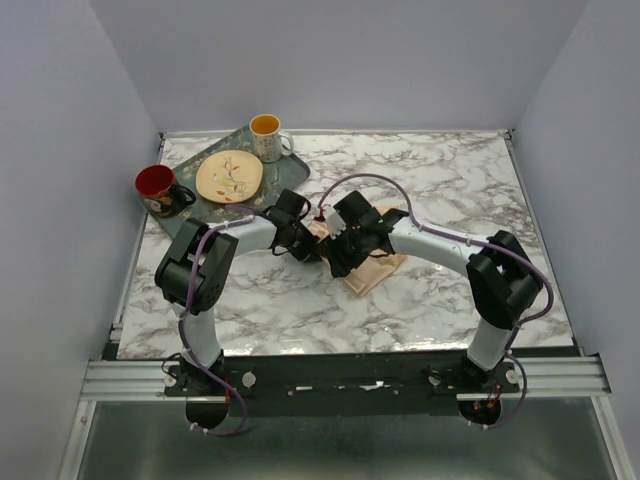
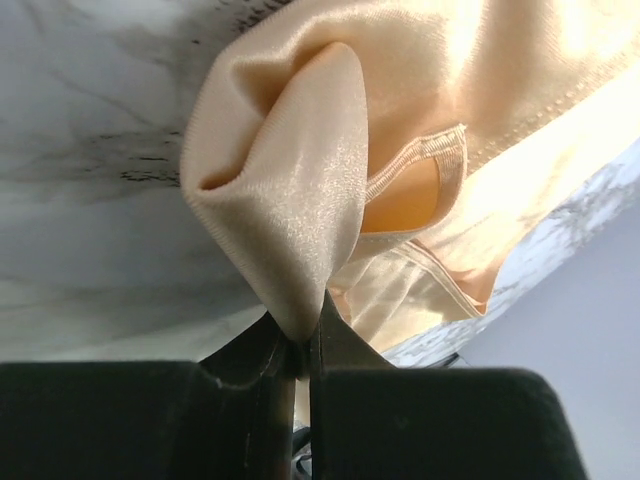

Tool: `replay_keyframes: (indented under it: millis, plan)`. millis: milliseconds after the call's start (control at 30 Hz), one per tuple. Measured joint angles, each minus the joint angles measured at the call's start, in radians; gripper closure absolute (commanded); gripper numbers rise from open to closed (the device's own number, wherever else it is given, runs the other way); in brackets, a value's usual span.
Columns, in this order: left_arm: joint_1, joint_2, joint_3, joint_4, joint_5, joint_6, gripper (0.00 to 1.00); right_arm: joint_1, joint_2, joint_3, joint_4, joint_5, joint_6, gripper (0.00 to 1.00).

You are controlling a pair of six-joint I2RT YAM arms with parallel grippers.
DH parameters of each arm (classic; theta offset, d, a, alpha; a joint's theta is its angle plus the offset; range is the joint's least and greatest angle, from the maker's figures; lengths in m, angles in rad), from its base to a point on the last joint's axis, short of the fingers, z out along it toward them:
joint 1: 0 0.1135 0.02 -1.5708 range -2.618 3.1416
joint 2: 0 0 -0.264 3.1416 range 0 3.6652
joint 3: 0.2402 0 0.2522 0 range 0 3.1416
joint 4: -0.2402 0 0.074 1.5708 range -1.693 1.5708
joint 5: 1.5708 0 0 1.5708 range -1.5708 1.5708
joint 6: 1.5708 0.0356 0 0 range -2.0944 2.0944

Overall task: Fold the napkin, place the utensils inside, and roll it up
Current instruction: Roll the napkin with the utensil

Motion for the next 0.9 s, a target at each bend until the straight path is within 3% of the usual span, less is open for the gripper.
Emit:
replay_keyframes:
  millis: [333, 700, 900]
  plan:
    - [0.008, 0.029, 0.105, -0.233, -0.001, 0.009, 1.0, 0.138, -0.015, -0.19, 0.26, 0.297, 0.01, 0.43]
    - [0.013, 0.031, 0.12, -0.301, 0.0, -0.009, 1.0, 0.252, -0.017, -0.207, 0.35, 0.516, -0.012, 0.42]
    - [0.013, 0.032, 0.121, -0.308, 0.0, -0.017, 1.0, 0.277, -0.022, -0.207, 0.358, 0.555, -0.032, 0.48]
